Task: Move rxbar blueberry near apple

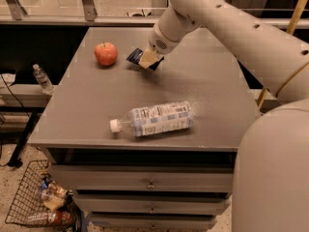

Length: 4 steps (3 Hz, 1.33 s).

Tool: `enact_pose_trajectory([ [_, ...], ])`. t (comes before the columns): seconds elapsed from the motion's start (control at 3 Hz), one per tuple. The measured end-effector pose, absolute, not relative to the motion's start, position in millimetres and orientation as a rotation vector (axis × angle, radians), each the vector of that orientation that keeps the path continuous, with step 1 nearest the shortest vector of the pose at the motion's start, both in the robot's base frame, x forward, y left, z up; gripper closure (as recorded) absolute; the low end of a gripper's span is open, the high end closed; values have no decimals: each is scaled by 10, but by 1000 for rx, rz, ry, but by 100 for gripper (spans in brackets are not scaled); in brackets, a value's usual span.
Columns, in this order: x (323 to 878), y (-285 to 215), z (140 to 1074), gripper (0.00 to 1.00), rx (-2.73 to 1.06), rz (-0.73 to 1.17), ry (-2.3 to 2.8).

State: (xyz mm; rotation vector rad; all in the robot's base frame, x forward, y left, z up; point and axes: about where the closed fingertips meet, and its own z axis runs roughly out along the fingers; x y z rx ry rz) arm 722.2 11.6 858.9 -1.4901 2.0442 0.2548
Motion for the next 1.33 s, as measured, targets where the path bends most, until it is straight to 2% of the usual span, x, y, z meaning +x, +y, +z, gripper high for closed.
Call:
enact_pose_trajectory([
  [1.33,7213,590,8475,100,-1624,356,1973],
])
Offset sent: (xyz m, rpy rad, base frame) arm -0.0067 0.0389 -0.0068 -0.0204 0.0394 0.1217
